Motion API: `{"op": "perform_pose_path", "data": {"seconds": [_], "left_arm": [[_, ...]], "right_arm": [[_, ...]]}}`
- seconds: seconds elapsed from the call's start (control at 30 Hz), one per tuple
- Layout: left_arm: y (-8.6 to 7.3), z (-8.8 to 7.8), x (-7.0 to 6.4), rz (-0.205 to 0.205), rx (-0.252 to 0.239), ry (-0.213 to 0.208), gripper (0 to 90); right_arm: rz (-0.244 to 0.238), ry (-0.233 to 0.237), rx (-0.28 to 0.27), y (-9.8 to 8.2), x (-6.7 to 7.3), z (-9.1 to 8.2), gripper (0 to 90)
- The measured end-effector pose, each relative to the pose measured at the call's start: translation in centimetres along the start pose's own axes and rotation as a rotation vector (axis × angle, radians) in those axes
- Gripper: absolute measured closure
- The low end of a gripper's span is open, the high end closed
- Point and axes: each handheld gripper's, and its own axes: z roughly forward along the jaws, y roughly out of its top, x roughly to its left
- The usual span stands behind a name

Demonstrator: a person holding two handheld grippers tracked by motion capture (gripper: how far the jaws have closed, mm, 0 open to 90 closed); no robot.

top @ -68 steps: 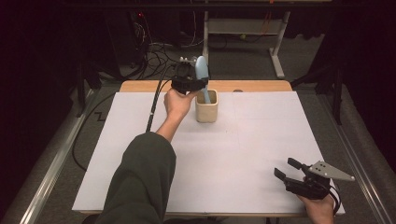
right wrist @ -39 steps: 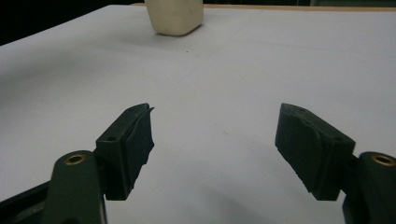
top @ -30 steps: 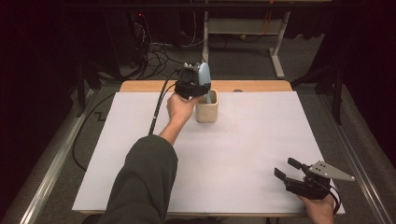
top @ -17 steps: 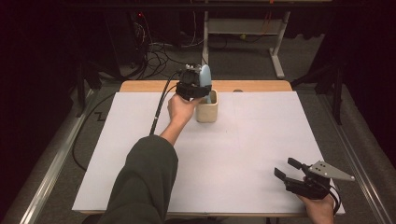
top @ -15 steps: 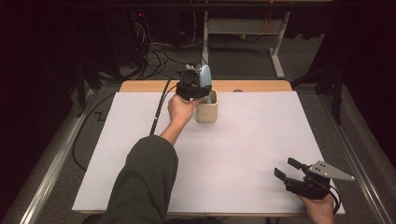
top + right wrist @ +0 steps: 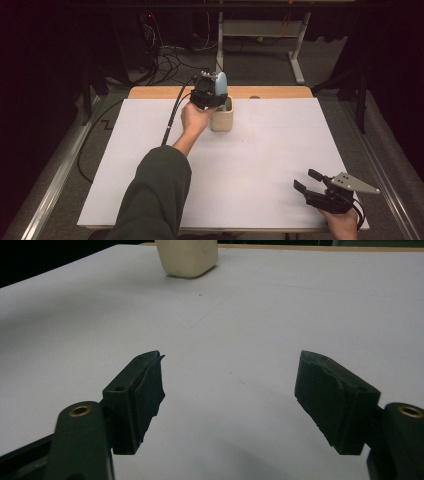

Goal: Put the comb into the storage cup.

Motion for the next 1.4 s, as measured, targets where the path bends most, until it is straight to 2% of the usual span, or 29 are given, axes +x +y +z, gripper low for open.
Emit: {"op": "perform_pose_path", "data": {"seconds": [0.27, 0.37, 0.6, 0.73, 0.93, 1.4], "left_arm": [[0.0, -0.2, 0.2, 0.020, 0.002, 0.013, 45.5], [0.0, -0.3, 0.2, 0.032, 0.002, 0.041, 43.6], [0.0, -0.3, 0.1, 0.043, -0.002, 0.069, 40.5], [0.1, -0.5, 0.3, 0.027, -0.001, 0.058, 36.3], [0.1, -0.8, 0.6, 0.031, 0.007, 0.066, 34.2], [-0.2, -1.3, 1.3, 0.005, 0.022, 0.060, 34.2]], "right_arm": [[-0.001, 0.002, 0.001, 0.0, 0.0, 0.0, 28.1], [0.002, 0.002, 0.002, 0.0, 0.0, 0.0, 28.1], [0.000, 0.001, 0.004, 0.0, 0.1, 0.1, 28.1], [-0.001, 0.001, 0.002, 0.0, 0.0, 0.1, 28.1], [-0.001, 0.002, 0.003, 0.0, 0.1, 0.1, 28.1], [0.000, 0.000, 0.001, 0.0, 0.1, 0.0, 28.2]]}}
